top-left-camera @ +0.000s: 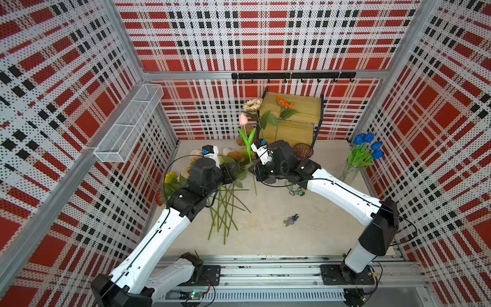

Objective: Arrange the flowers in different vases according to their variety
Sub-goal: Insert the flower into the vase.

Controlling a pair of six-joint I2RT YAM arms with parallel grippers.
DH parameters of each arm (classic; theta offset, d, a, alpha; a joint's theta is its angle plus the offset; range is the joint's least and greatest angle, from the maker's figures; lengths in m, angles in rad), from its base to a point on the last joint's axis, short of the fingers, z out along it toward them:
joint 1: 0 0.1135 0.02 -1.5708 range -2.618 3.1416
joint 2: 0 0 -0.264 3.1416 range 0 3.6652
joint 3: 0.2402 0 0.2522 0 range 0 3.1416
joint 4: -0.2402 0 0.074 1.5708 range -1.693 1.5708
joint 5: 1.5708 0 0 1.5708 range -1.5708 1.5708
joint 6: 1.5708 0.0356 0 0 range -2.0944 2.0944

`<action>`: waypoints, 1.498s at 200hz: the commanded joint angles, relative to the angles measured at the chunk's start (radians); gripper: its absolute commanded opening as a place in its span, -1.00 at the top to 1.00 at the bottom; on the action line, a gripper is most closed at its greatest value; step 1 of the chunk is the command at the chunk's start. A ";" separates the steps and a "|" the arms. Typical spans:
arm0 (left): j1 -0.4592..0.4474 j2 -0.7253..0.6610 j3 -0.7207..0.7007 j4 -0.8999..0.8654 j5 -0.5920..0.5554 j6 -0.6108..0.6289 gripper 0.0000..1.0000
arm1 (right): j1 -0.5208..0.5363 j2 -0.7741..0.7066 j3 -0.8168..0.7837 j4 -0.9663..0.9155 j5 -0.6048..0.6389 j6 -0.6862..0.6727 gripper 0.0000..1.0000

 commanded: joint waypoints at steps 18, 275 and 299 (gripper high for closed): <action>0.122 -0.043 -0.043 -0.092 0.048 -0.010 -0.16 | -0.208 -0.273 -0.005 -0.164 0.368 -0.137 1.00; 0.287 -0.125 -0.204 -0.099 0.126 -0.018 -0.17 | -0.943 -0.238 -0.460 0.467 0.269 -0.227 -0.15; 0.289 -0.126 -0.202 -0.103 0.130 -0.019 -0.17 | -0.943 -0.260 -0.476 0.432 0.315 -0.202 -0.89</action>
